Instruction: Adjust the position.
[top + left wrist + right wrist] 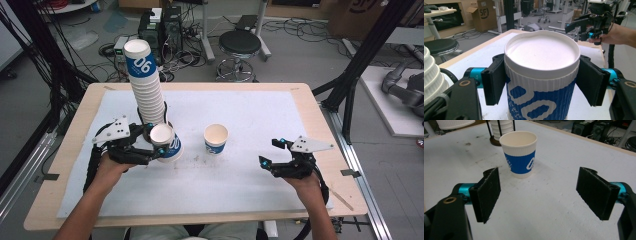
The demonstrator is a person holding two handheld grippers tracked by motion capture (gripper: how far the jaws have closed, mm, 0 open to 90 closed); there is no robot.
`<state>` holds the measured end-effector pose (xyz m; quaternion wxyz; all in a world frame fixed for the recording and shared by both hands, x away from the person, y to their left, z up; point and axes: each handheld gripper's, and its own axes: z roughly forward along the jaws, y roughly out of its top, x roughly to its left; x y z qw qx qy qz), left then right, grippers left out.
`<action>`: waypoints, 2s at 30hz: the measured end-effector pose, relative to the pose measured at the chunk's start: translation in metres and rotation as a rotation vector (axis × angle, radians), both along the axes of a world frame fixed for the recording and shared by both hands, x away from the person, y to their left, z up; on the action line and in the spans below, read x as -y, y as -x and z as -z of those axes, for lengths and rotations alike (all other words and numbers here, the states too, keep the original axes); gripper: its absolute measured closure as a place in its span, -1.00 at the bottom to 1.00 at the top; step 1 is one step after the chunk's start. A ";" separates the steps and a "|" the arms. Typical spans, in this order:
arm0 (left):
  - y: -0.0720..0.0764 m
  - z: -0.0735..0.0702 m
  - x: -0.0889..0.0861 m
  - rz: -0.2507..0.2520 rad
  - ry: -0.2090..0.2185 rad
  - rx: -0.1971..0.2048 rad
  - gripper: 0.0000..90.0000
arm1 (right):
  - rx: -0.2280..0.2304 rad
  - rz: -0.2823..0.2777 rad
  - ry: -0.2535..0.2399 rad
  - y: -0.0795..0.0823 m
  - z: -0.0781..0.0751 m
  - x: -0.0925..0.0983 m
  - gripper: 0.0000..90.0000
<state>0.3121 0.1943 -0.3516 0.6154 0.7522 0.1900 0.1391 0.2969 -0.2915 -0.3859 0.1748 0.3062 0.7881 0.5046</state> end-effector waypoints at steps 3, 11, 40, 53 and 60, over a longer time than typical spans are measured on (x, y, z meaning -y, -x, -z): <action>0.001 0.004 0.003 0.007 0.011 -0.002 -0.35 | -0.006 -0.010 -0.007 0.001 0.000 -0.002 -0.55; 0.002 0.011 0.012 0.036 0.036 -0.005 -0.35 | 0.000 -0.070 -0.034 0.004 -0.002 -0.011 -0.55; 0.016 0.015 0.045 0.123 0.040 -0.018 -0.35 | -0.035 -0.363 -0.108 0.006 0.000 -0.089 -0.55; 0.021 0.011 0.072 0.195 0.013 -0.006 -0.34 | -0.061 -0.449 -0.098 0.006 0.006 -0.119 -0.55; 0.023 0.011 0.079 0.237 0.026 -0.001 -0.34 | -0.051 -0.476 -0.088 0.007 0.006 -0.125 -0.55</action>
